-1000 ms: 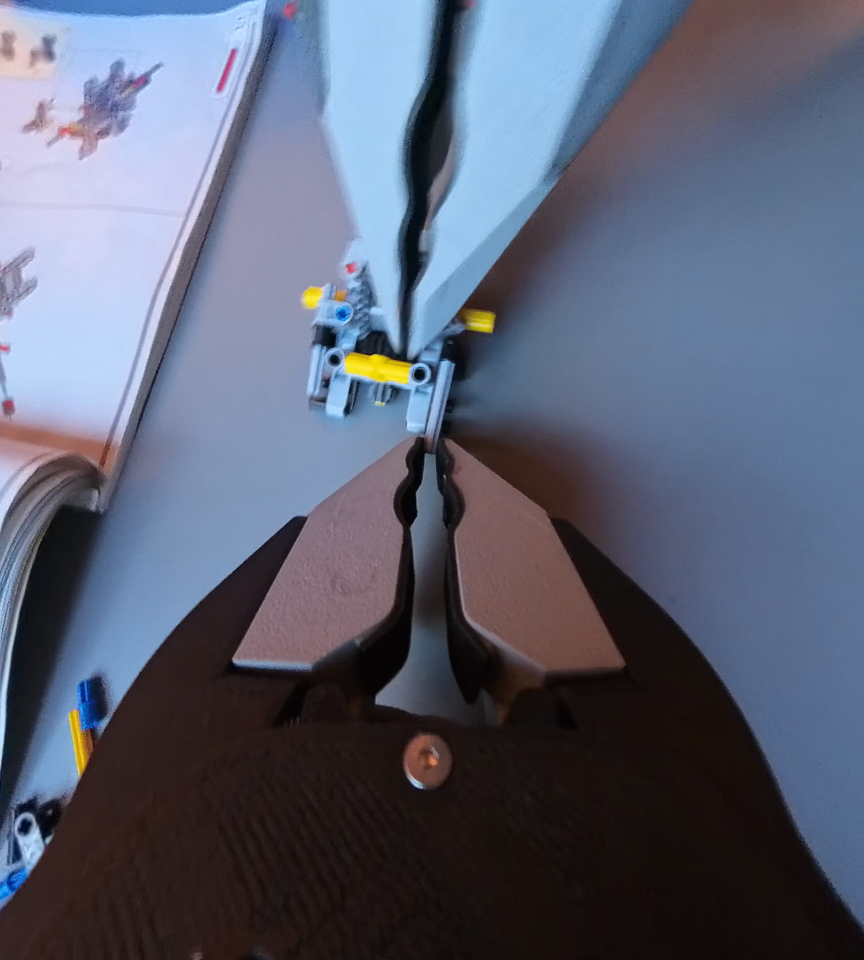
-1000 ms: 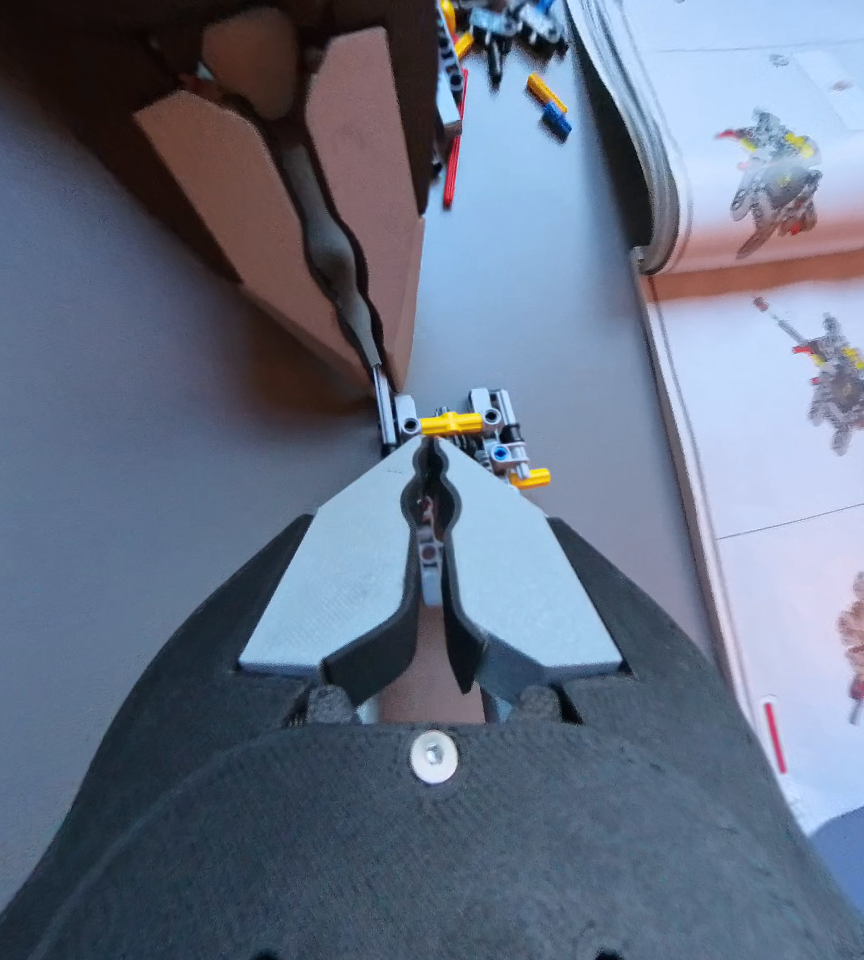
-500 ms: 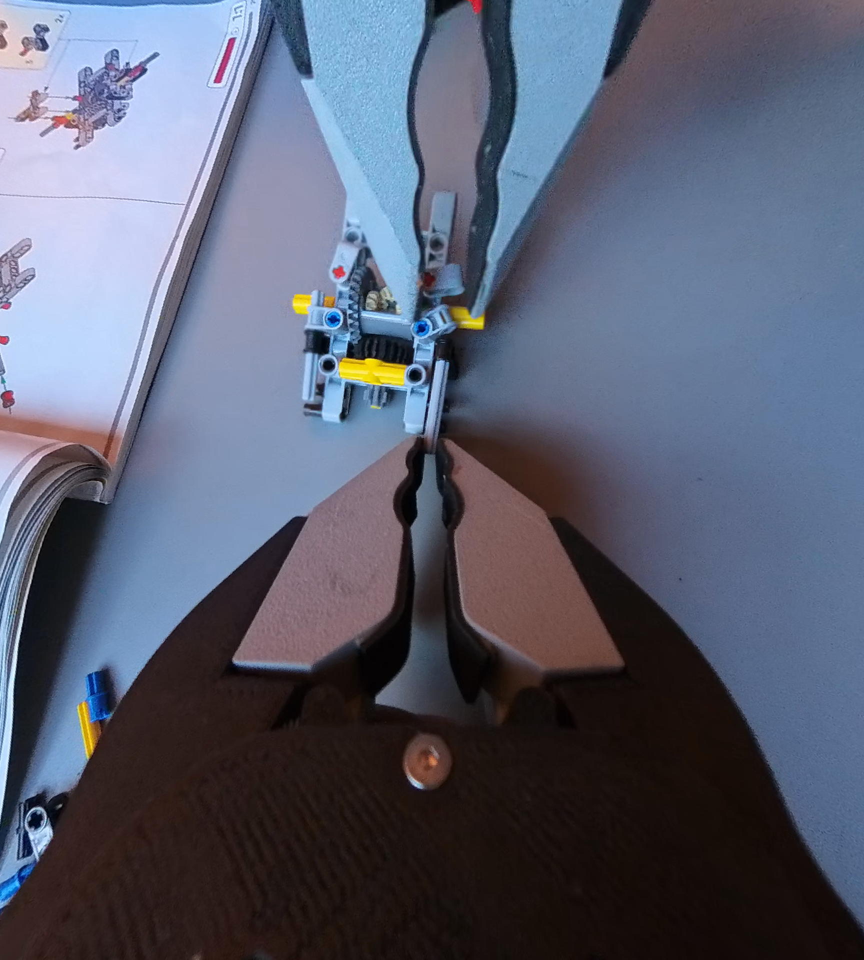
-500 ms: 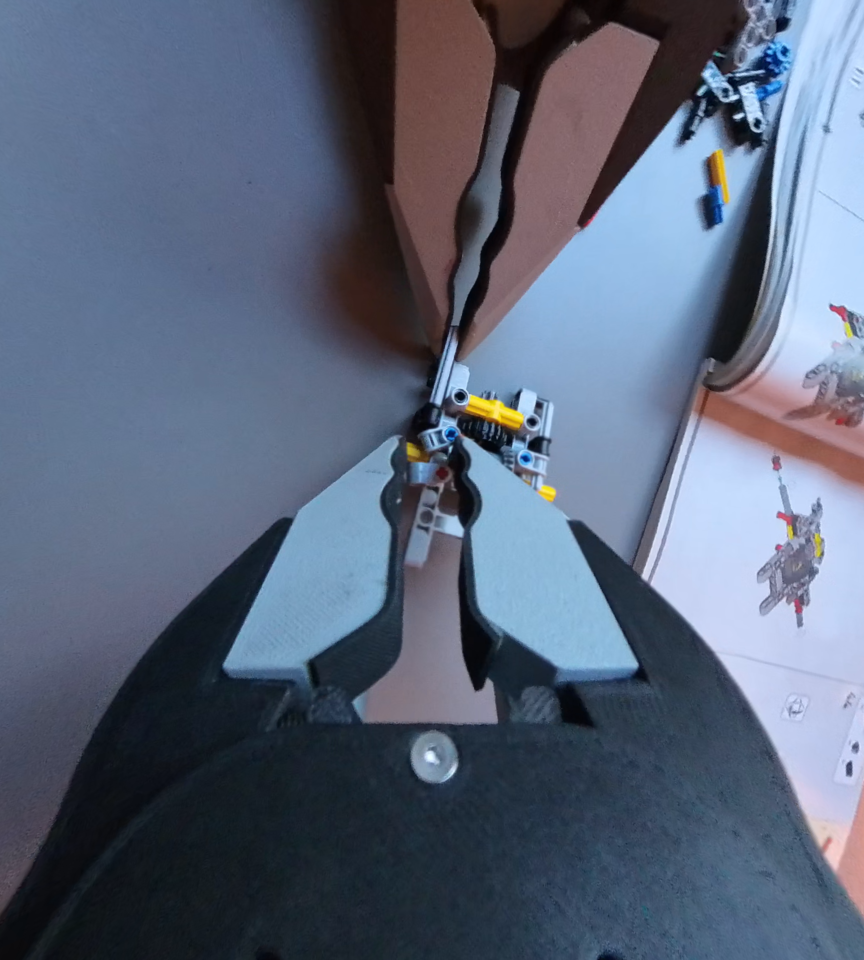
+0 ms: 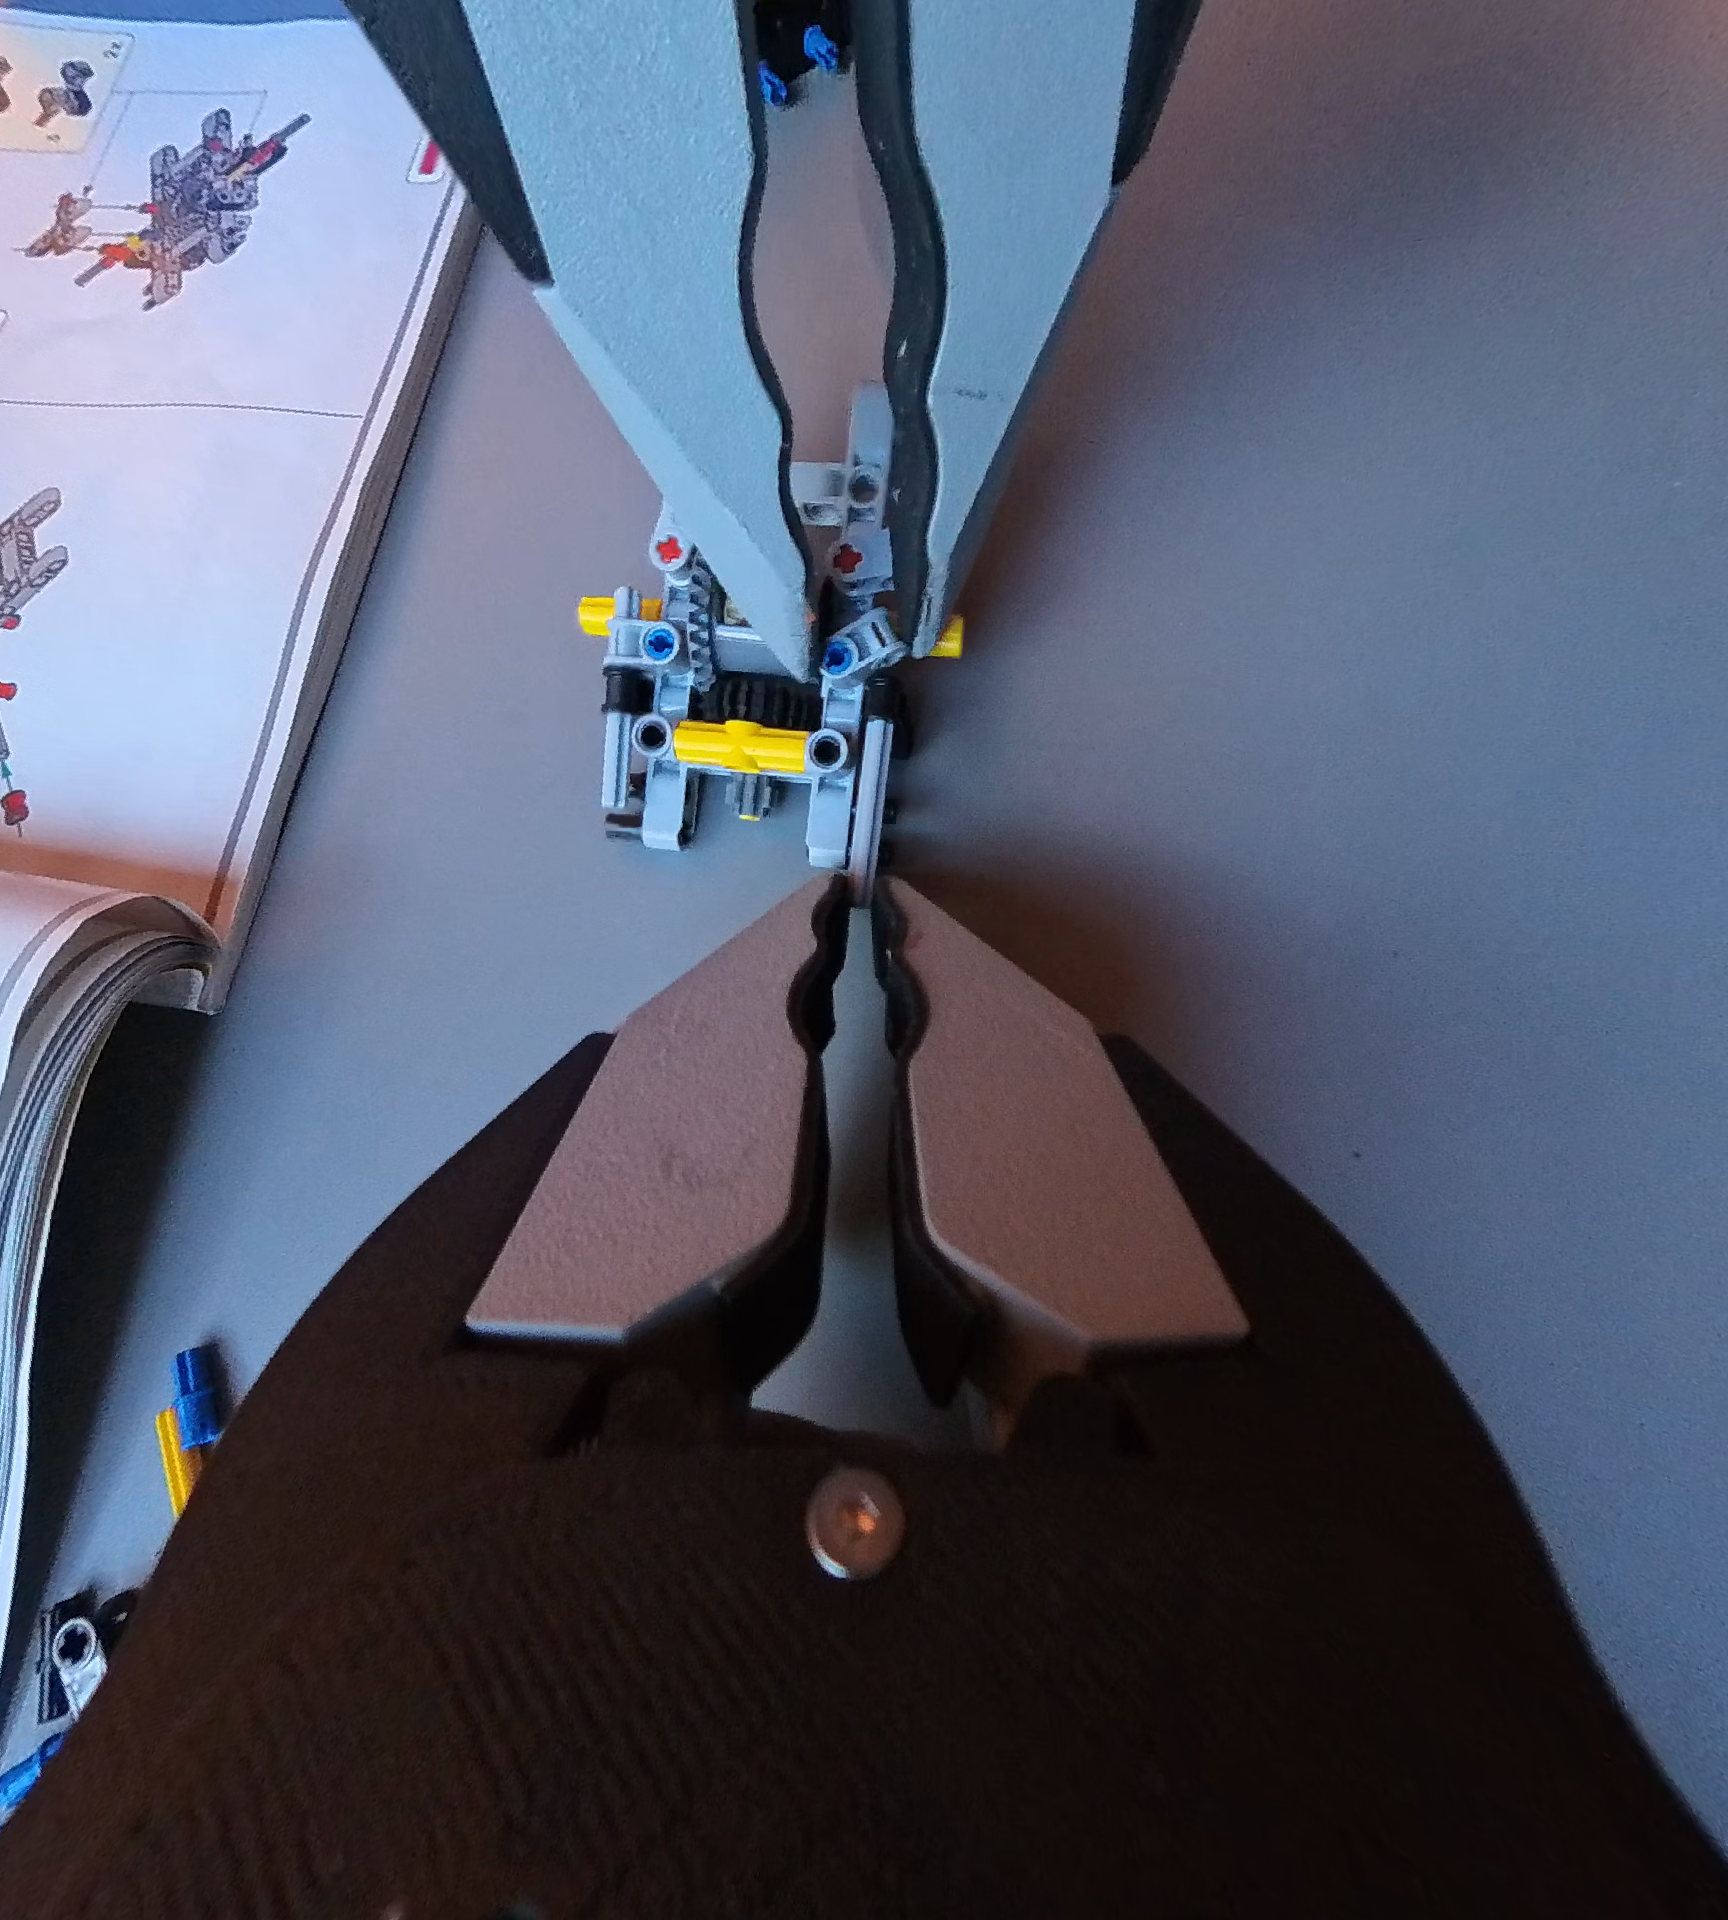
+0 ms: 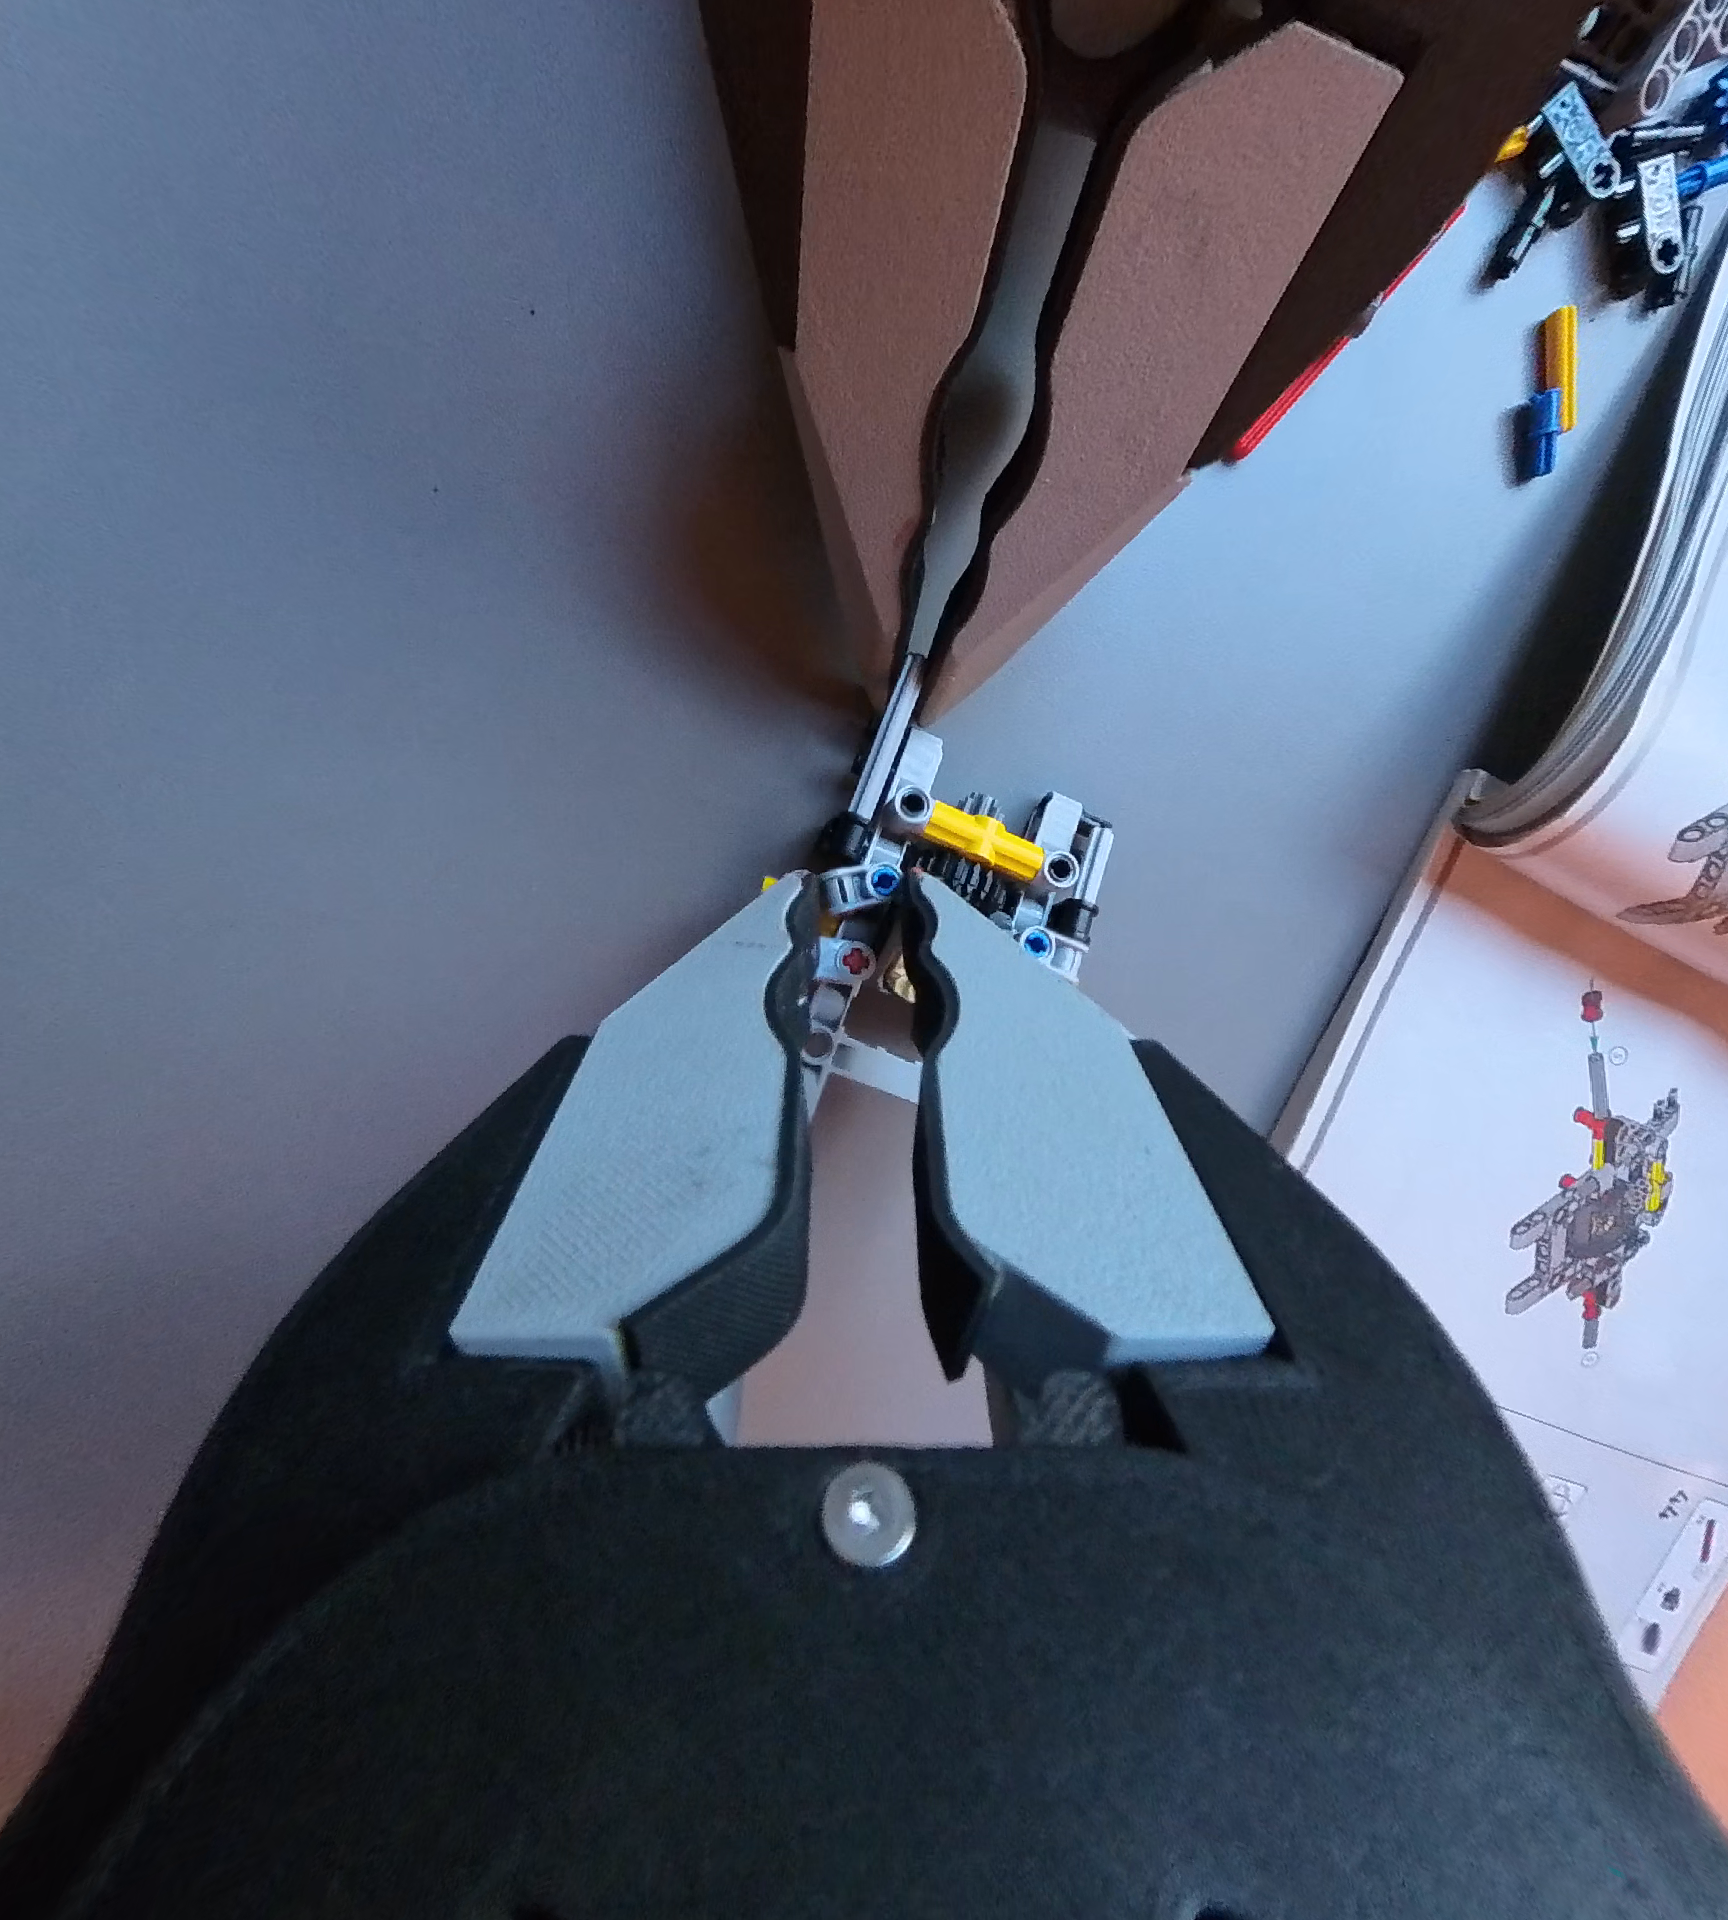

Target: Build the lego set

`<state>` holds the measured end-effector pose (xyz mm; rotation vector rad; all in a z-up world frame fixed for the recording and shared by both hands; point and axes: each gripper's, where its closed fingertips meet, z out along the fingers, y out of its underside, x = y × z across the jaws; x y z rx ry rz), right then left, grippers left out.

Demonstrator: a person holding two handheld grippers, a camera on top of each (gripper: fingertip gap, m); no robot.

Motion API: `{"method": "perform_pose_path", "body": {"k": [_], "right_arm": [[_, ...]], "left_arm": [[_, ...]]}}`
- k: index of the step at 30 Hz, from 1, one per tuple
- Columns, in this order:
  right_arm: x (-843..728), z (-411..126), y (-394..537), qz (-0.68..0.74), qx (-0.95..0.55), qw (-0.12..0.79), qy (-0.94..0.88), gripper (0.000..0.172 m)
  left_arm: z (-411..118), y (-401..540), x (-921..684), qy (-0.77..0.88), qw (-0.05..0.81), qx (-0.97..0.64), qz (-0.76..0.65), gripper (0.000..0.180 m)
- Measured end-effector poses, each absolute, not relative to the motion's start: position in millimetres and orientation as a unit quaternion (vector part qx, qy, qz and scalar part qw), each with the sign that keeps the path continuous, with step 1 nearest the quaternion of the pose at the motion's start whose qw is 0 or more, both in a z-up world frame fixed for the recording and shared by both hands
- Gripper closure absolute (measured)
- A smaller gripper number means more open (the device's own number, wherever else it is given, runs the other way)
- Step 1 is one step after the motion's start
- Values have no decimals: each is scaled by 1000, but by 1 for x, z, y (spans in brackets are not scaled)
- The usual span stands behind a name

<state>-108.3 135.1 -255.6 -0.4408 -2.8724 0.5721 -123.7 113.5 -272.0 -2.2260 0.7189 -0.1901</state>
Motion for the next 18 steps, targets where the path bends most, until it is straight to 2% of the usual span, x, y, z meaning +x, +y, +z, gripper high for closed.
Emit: {"method": "perform_pose_path", "body": {"k": [7, 18], "right_arm": [[-110, -256, 136, 209, -207, 89, -951, 159], [-112, -256, 135, 215, -344, 150, -902, 159]], "left_arm": [[-272, 114, -126, 277, 388, -876, -70, 178], [-272, 115, -126, 271, 387, -878, -69, 179]]}}
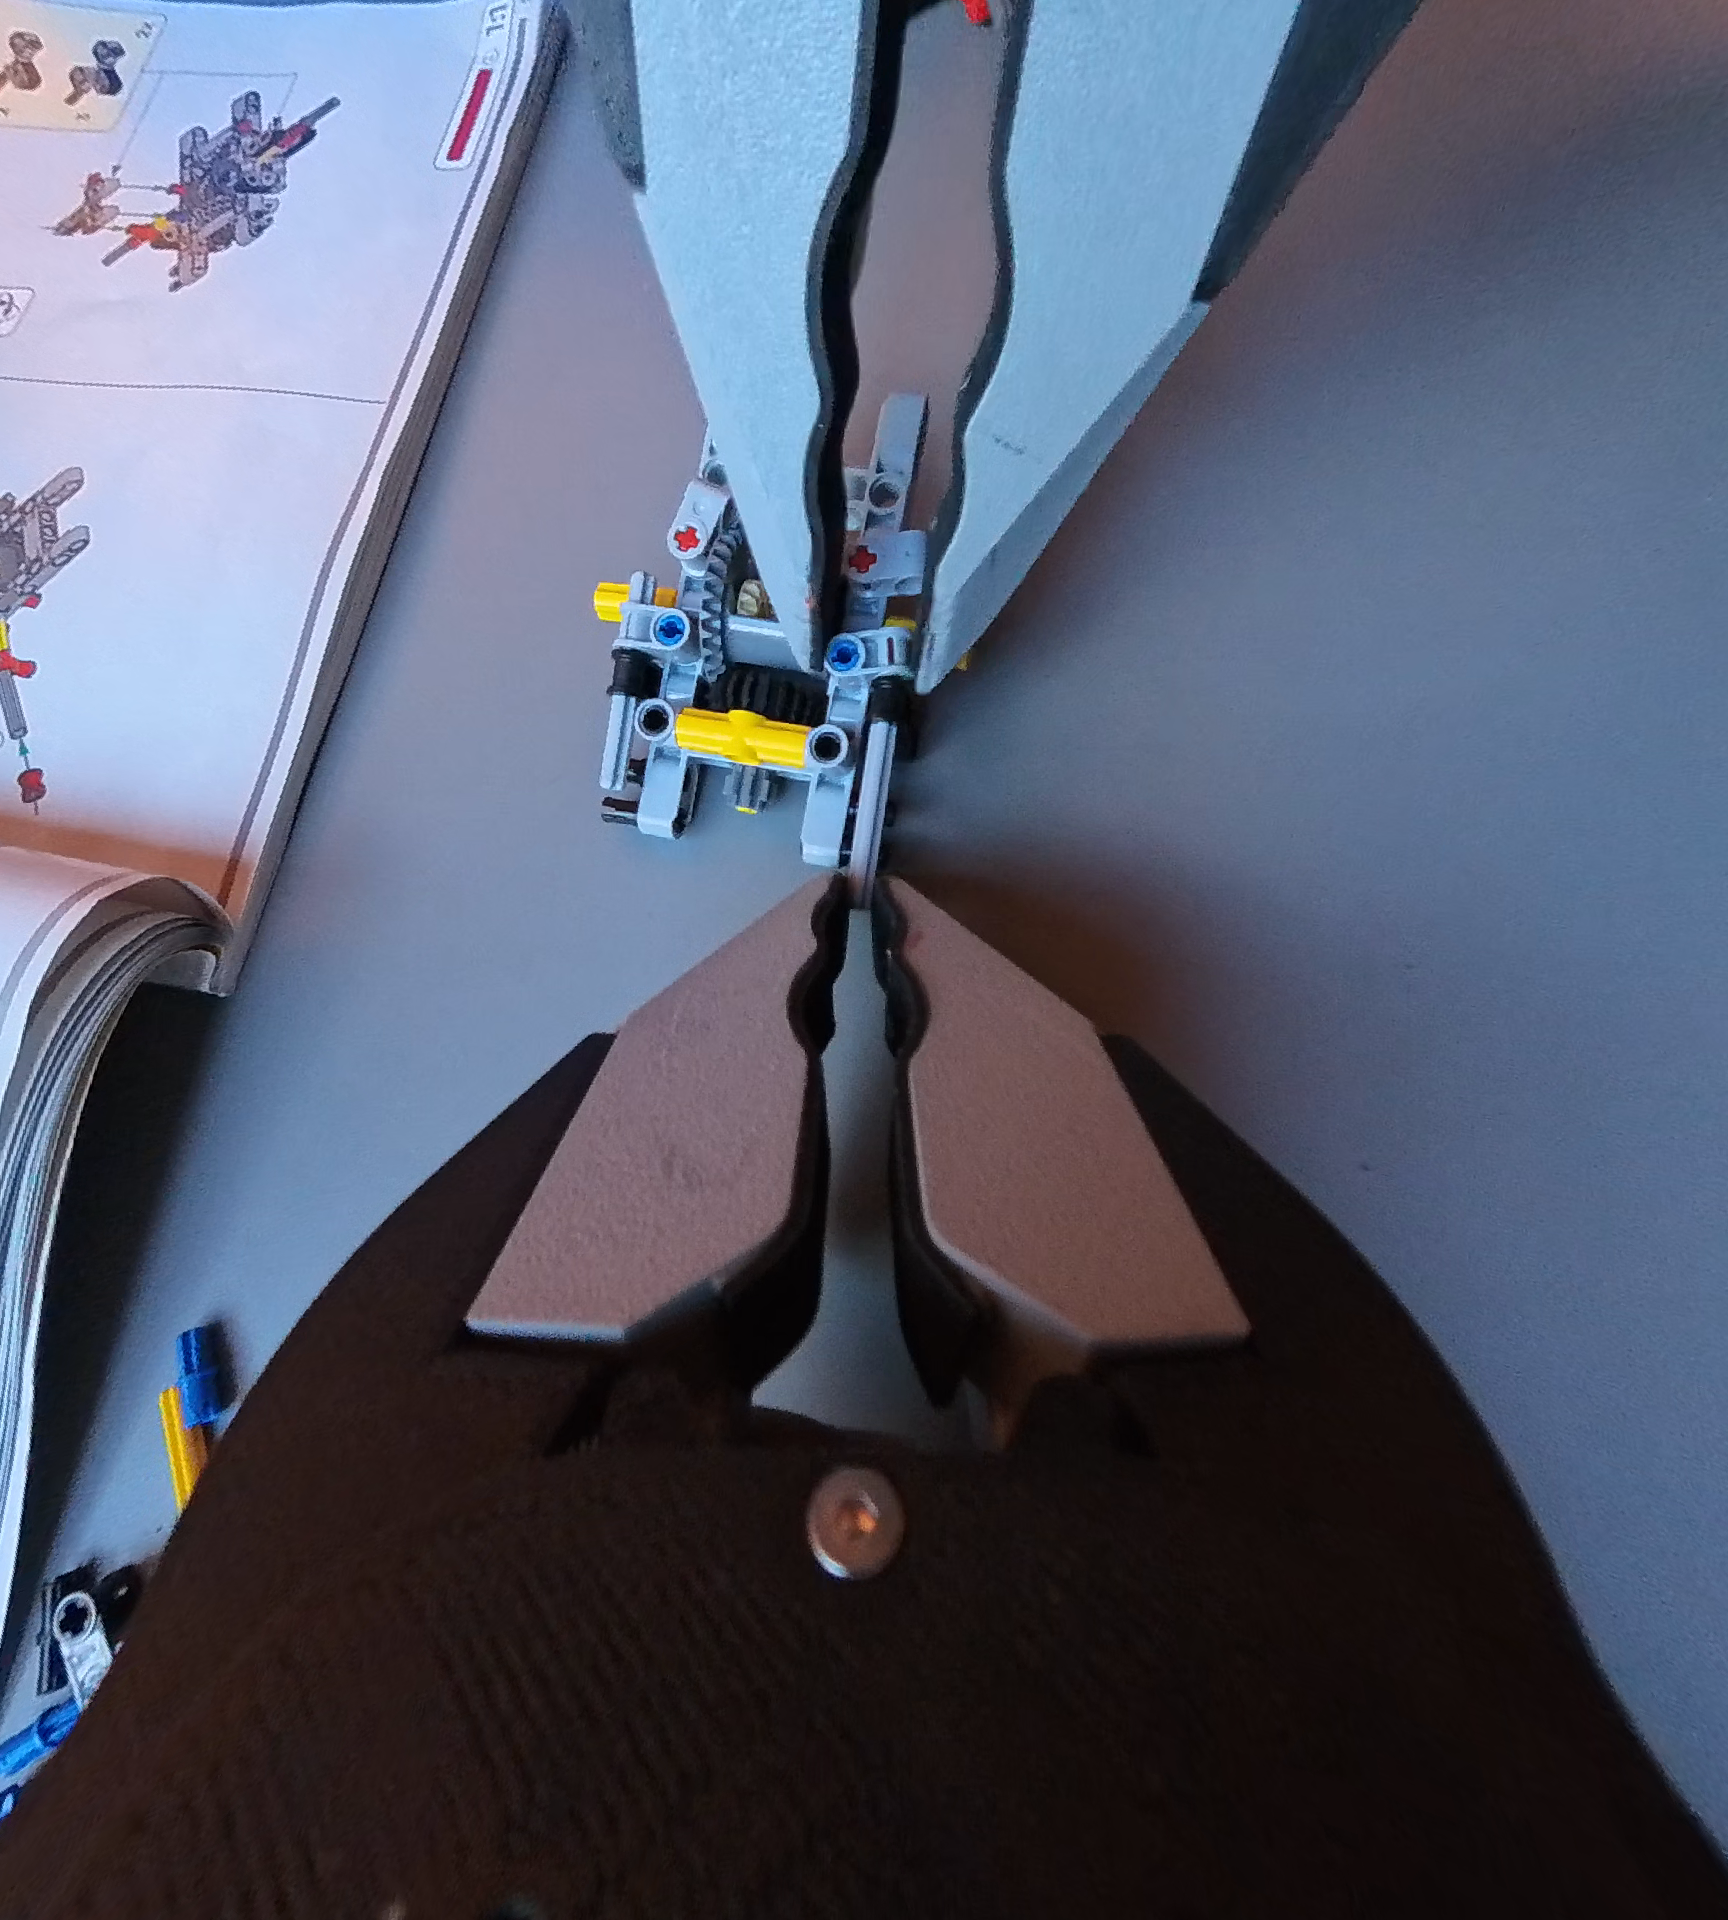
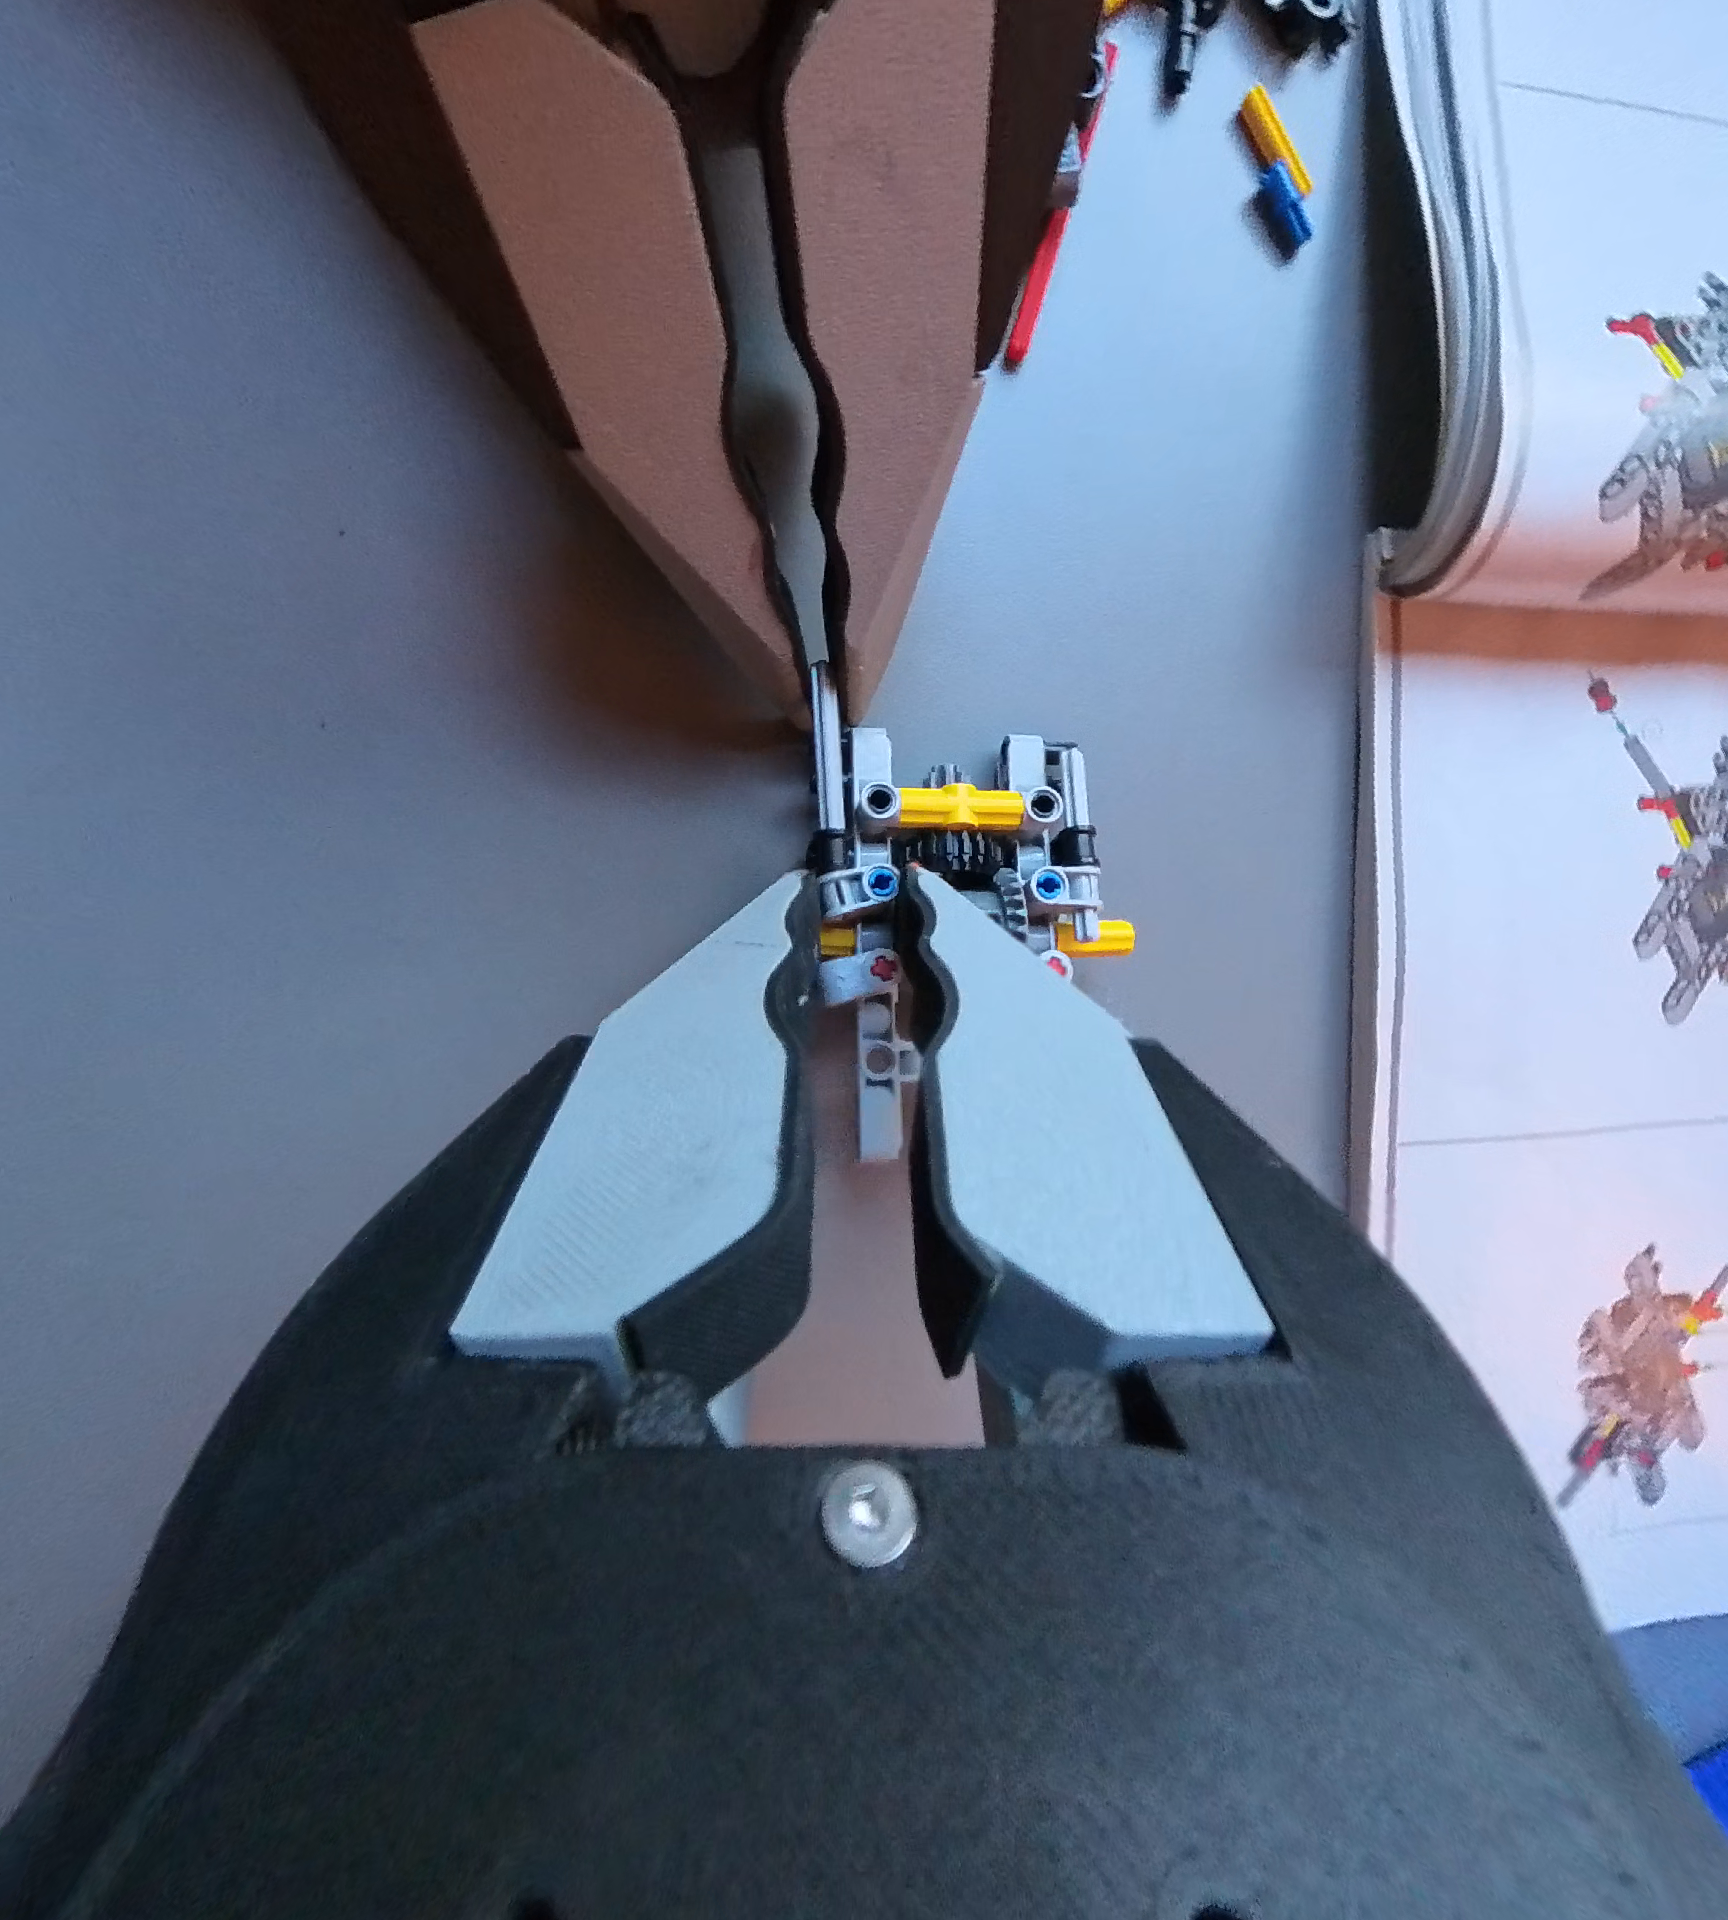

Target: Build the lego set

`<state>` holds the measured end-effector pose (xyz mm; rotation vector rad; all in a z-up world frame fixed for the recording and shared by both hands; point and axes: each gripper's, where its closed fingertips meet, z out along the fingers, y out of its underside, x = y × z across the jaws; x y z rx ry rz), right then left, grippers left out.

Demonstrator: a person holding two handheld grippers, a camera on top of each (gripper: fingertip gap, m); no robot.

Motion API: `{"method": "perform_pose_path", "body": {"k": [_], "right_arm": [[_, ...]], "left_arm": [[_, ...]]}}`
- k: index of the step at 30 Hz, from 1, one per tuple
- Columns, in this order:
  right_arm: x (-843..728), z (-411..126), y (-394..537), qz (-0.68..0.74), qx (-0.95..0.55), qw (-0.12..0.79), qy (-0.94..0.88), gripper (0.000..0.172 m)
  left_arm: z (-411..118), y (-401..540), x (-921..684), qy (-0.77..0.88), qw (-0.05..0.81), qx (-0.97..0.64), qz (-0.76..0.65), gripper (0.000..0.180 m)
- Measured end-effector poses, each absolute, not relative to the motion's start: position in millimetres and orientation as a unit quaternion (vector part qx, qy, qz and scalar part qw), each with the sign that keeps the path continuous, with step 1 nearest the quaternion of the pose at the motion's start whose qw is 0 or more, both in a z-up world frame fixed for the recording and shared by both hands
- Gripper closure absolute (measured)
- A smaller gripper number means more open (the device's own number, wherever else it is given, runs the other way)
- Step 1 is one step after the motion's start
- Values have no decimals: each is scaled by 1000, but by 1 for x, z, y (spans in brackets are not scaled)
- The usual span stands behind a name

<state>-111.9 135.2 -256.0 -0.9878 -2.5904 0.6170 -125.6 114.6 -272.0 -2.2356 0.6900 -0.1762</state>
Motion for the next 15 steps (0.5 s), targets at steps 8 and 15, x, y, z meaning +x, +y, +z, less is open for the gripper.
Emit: {"method": "perform_pose_path", "body": {"k": [8, 15], "right_arm": [[-112, -256, 135, 222, -394, 185, -873, 159], [-114, -255, 134, 299, -410, 218, -834, 159]], "left_arm": [[-272, 115, -126, 267, 387, -880, -70, 178], [-272, 115, -128, 259, 386, -882, -77, 179]]}}
